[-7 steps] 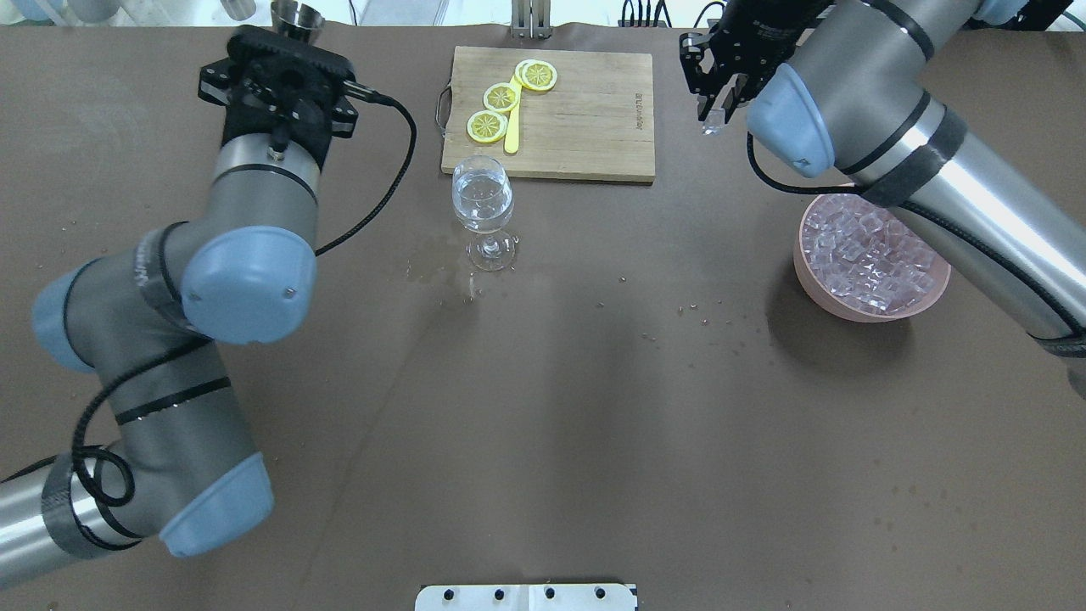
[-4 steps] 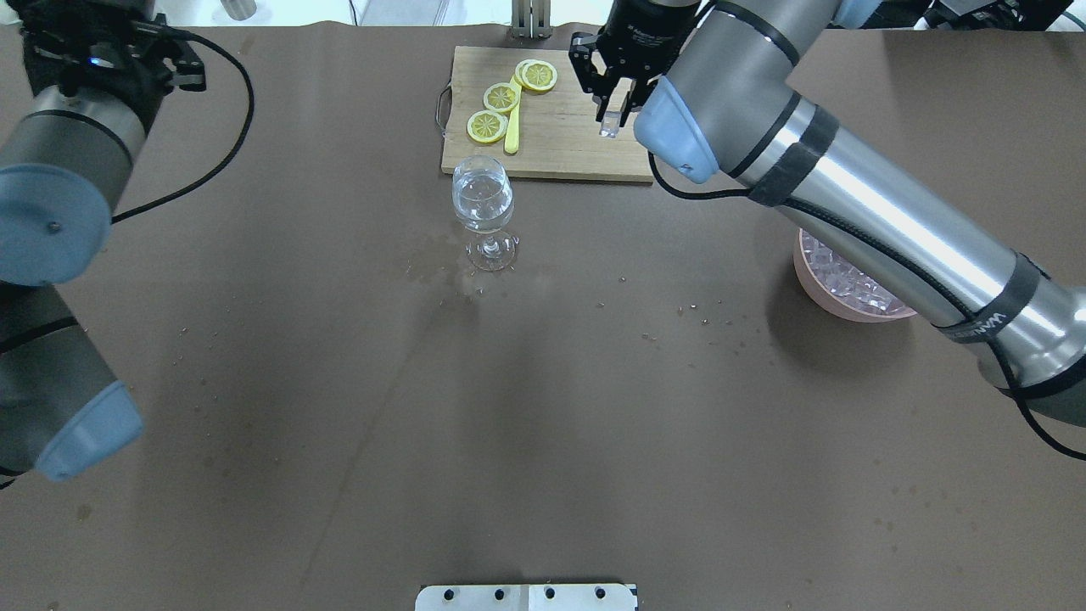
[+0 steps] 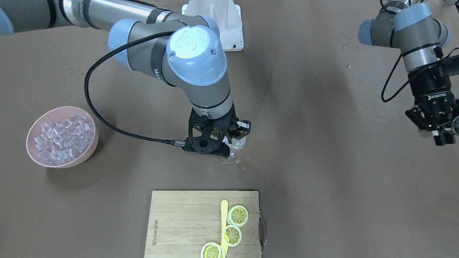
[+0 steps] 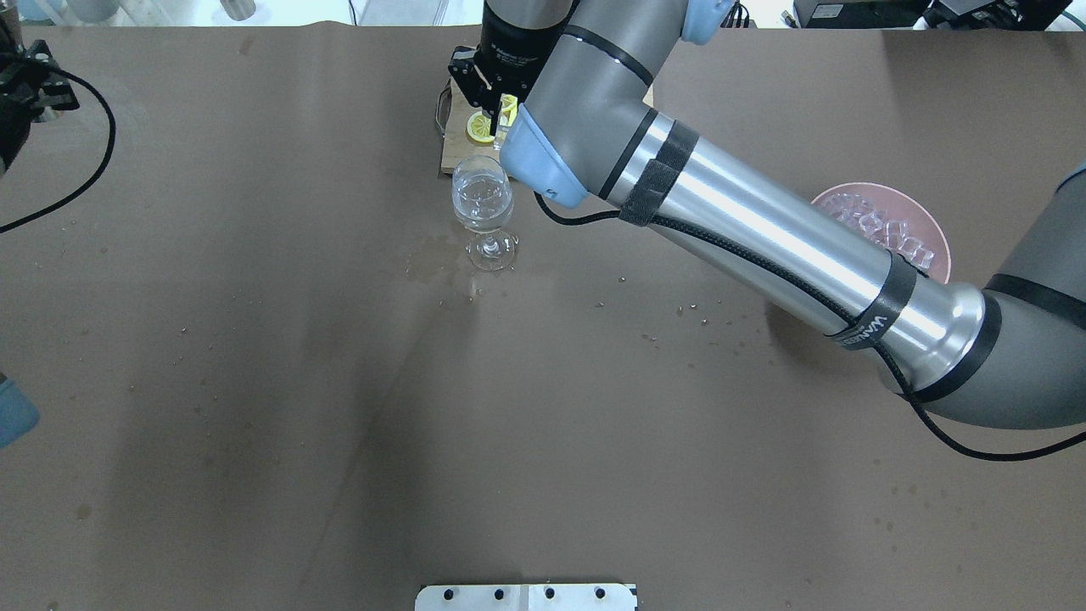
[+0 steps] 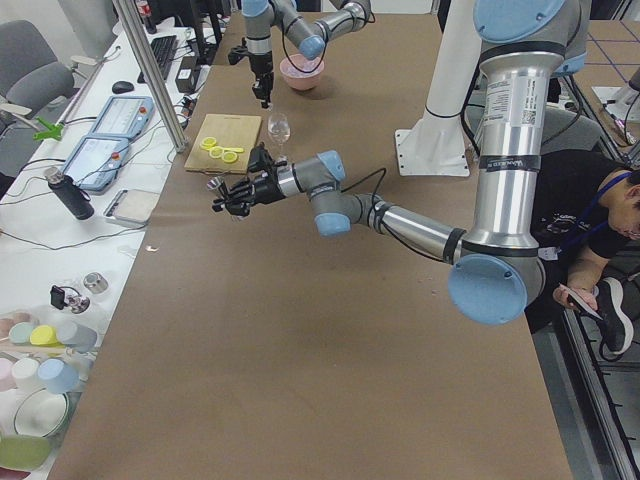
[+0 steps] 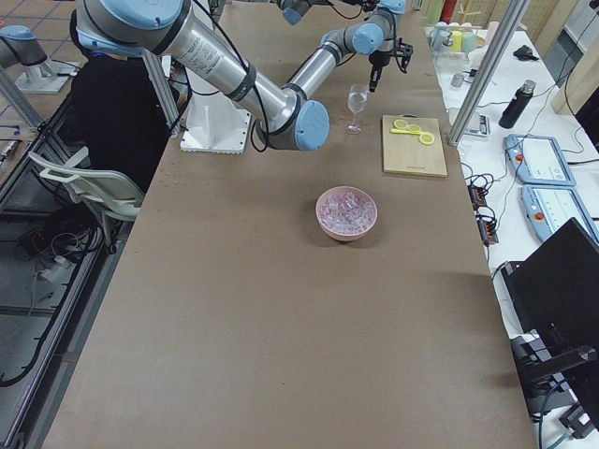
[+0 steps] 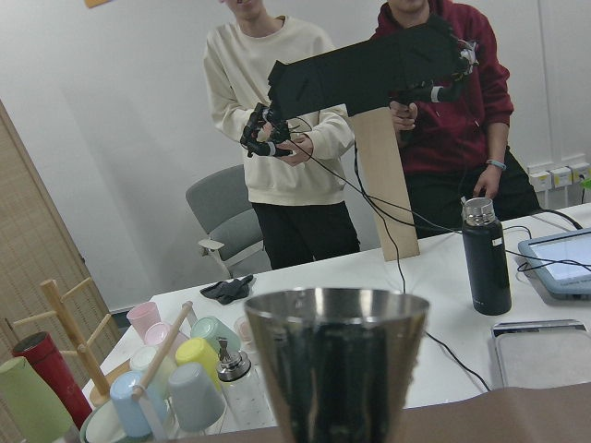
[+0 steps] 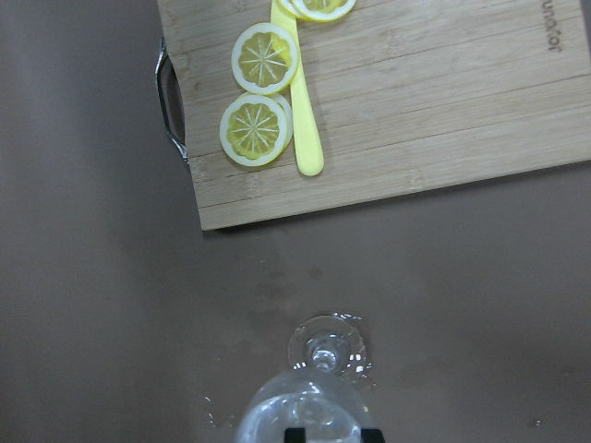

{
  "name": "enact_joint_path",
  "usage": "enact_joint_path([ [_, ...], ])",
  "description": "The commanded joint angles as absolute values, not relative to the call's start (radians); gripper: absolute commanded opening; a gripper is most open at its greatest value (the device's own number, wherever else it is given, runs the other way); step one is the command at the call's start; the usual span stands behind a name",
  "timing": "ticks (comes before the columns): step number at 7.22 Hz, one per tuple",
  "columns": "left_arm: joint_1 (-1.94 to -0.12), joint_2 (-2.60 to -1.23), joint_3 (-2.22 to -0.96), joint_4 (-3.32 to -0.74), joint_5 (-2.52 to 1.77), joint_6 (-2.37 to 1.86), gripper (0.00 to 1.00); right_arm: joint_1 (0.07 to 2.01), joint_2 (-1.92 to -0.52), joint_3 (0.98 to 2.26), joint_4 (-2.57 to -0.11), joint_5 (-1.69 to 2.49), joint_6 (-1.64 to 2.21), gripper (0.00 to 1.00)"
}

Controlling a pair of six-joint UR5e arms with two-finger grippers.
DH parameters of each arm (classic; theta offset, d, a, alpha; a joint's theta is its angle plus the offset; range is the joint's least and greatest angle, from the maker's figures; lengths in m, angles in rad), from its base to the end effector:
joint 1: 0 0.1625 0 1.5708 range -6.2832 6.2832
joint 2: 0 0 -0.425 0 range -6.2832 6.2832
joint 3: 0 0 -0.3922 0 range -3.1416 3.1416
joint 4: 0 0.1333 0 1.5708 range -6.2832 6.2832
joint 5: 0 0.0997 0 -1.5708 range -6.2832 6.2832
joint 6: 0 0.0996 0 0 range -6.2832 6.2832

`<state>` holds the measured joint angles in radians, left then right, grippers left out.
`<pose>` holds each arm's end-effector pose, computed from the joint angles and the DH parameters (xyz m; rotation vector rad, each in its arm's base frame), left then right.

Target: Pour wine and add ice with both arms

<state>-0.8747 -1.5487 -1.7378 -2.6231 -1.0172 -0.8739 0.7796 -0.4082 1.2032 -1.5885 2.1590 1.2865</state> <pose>0.1743 -0.4981 0.4689 1.1743 0.4832 -0.4843 -0.5098 -0.6136 0.0404 -0.0983 -0.9331 0.2301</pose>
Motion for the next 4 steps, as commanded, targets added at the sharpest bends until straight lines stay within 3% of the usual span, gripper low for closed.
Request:
enact_joint_path([
  [1, -0.879, -1.479, -1.523, -2.959, -1.022, -0.911, 0.03, 0.744, -0.387, 1.183, -1.563, 2.132, 1.334, 0.0],
  [4, -0.868, -1.486, -1.274, -3.25, -1.003, -0.969, 0.03, 0.732, -0.422, 1.189, -1.507, 2.129, 1.339, 0.0],
])
